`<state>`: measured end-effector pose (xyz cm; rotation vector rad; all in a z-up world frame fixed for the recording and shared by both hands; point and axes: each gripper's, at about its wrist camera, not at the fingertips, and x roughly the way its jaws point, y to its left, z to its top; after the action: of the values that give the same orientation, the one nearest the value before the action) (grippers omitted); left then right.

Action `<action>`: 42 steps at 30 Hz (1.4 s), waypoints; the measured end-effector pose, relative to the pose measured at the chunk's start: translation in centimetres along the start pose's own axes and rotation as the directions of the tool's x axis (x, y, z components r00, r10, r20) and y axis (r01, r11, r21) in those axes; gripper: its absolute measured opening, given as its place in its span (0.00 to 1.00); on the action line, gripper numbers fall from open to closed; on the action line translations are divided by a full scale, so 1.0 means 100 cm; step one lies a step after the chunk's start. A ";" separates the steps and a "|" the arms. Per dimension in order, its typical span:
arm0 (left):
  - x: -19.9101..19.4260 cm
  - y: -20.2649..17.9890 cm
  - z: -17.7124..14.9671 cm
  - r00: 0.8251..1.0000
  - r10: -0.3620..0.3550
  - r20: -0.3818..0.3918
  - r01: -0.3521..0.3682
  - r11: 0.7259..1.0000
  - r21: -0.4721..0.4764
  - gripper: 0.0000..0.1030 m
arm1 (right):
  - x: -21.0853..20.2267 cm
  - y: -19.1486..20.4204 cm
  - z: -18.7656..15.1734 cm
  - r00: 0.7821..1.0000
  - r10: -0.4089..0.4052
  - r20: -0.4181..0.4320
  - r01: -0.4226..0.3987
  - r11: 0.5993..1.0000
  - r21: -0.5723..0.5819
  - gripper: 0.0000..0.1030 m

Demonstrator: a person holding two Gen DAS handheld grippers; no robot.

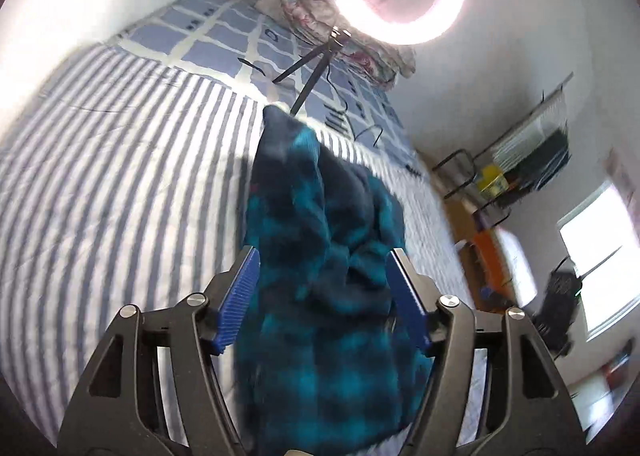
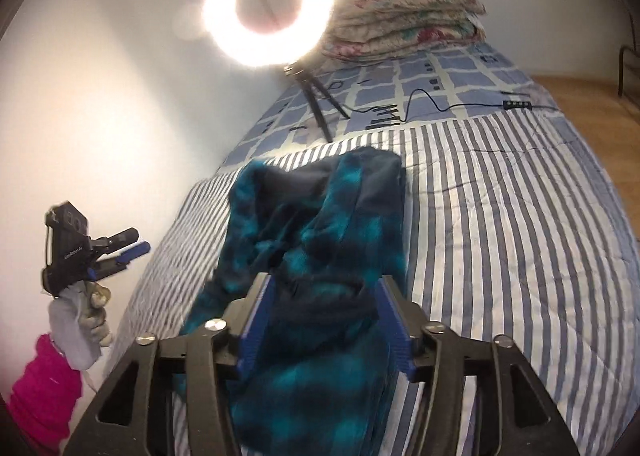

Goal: Fold large clothes

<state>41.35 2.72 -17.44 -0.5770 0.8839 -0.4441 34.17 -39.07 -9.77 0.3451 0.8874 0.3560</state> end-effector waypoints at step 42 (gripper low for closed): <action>0.192 0.029 0.100 0.995 -0.020 -0.103 0.015 0.999 -0.051 0.12 | 0.182 -0.029 0.099 0.997 -0.049 -0.061 0.054 0.995 0.087 0.06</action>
<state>60.66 -3.42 -25.56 -0.6129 0.9915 -0.4719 53.12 -35.08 -17.70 0.3939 0.9699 0.2809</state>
